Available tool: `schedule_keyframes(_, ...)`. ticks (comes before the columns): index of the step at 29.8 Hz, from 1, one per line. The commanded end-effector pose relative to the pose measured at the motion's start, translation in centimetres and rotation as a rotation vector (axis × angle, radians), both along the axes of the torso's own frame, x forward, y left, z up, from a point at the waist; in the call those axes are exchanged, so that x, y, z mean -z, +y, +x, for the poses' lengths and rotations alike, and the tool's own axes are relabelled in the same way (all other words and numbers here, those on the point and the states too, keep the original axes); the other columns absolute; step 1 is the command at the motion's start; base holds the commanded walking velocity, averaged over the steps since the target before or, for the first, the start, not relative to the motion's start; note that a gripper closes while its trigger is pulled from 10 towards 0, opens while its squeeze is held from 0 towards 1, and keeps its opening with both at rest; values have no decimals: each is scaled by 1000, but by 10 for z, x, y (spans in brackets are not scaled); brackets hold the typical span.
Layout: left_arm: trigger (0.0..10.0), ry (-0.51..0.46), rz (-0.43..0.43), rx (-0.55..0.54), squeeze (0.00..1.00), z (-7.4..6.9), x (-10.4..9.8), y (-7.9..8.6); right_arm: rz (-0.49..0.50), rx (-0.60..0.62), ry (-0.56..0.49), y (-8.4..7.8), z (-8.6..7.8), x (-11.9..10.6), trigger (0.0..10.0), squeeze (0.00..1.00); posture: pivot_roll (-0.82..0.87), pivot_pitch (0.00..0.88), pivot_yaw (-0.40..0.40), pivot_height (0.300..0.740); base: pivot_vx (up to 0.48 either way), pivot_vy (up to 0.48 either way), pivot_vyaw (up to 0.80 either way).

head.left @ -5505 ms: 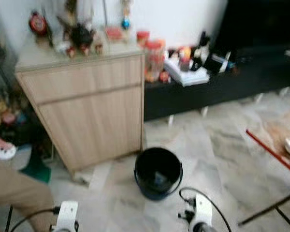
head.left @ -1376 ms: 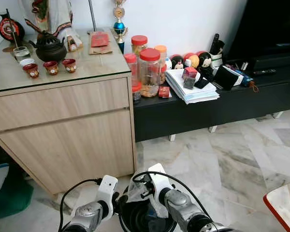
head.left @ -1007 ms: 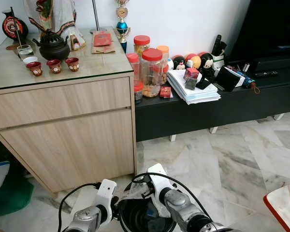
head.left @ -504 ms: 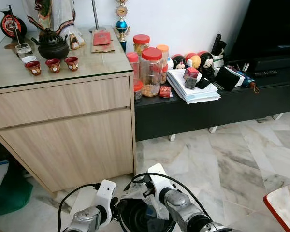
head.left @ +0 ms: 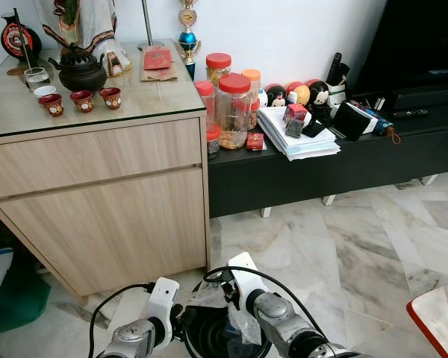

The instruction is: Picking trash to rubbish bin

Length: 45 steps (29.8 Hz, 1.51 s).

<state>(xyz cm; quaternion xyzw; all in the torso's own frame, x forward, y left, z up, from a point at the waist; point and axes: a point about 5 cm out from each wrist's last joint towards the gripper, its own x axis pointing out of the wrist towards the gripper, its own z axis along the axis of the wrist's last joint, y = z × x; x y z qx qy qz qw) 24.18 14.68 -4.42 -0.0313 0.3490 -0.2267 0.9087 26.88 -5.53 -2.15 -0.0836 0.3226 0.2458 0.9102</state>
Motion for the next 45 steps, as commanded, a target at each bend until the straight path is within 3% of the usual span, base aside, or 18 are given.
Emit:
schedule_keyframes(1,10000,0,-1,-3,0,1,-1,2,18,-20,-15,13,3,-6,10000,1000,162,0,-51,740,0,0,0)
schedule_keyframes(45,10000,4,-4,-2,0,1,-1,1,33,-22,-31,14,6,-9,10000,1000,164,0,-58,740,0,0,0)
